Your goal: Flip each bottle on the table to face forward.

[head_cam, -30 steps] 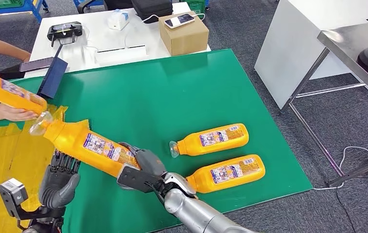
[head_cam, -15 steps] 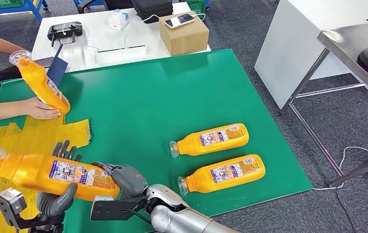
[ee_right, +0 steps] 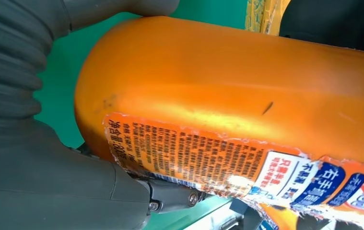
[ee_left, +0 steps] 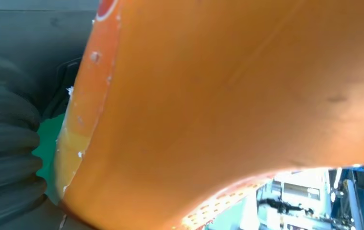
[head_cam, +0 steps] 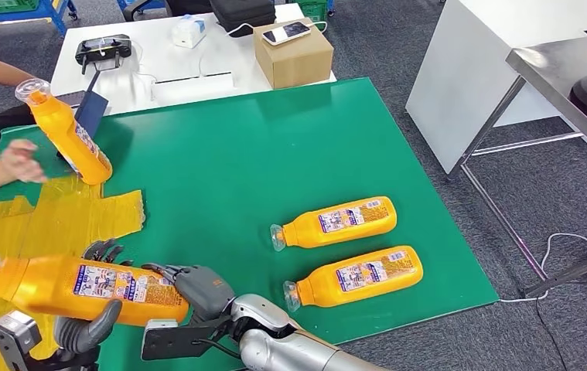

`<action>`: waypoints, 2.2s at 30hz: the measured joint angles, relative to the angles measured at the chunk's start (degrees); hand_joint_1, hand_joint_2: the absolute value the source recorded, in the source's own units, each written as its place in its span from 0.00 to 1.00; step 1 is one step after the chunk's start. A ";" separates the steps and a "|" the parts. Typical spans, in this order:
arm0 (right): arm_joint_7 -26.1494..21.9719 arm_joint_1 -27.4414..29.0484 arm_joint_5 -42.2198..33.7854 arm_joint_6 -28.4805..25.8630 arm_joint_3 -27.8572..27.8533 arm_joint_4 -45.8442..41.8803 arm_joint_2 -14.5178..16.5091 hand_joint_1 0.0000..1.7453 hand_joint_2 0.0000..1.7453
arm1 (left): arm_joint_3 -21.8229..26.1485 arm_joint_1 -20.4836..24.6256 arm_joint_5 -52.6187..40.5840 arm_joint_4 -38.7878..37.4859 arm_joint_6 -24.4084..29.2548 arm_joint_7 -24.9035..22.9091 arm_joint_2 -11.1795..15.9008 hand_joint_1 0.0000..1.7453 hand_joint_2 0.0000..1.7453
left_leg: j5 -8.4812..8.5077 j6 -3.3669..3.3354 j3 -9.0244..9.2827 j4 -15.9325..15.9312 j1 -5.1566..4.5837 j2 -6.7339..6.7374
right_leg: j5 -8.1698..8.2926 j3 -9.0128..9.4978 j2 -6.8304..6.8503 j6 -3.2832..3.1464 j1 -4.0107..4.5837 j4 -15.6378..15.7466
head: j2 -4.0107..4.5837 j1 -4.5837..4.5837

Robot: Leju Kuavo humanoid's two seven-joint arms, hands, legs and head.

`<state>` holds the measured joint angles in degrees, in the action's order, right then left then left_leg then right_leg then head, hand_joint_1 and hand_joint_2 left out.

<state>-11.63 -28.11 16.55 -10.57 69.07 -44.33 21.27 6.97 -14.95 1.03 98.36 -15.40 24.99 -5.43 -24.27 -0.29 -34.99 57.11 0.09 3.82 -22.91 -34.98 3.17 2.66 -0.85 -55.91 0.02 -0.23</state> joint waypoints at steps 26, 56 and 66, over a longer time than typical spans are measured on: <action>-2.27 6.85 12.51 2.33 -14.54 -14.99 -6.64 0.00 0.00 | 4.50 -1.72 -67.82 5.07 54.53 7.00 -4.58 1.00 1.00 | -0.04 -0.05 -0.04 0.00 -0.02 -0.09 | -0.01 0.02 0.08 0.02 -0.09 0.02 | 0.00 0.01; -0.19 14.85 6.71 15.72 -25.83 -47.57 -40.08 0.00 1.00 | 5.33 -6.66 -90.89 -13.37 41.28 -22.05 13.48 0.00 1.00 | -0.19 -0.28 0.14 -0.02 -0.36 -0.24 | -0.07 0.25 0.25 0.17 -0.40 0.07 | 0.00 0.04; 0.12 22.27 5.22 18.91 -32.87 -57.93 -53.33 0.00 1.00 | 8.55 -7.64 -90.66 -13.75 41.17 -15.39 13.62 0.00 1.00 | -0.50 -0.40 0.51 -0.03 -0.42 -0.26 | -0.27 0.73 0.28 0.43 -0.50 0.07 | 0.00 0.04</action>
<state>-11.51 -5.84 21.77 8.34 36.21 -102.26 -32.06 15.51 -22.59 -89.63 84.61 25.77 9.60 8.19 -24.76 -0.69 -34.48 57.08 -0.33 3.56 -23.18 -34.26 3.44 3.09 -1.35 -55.84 0.02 -0.19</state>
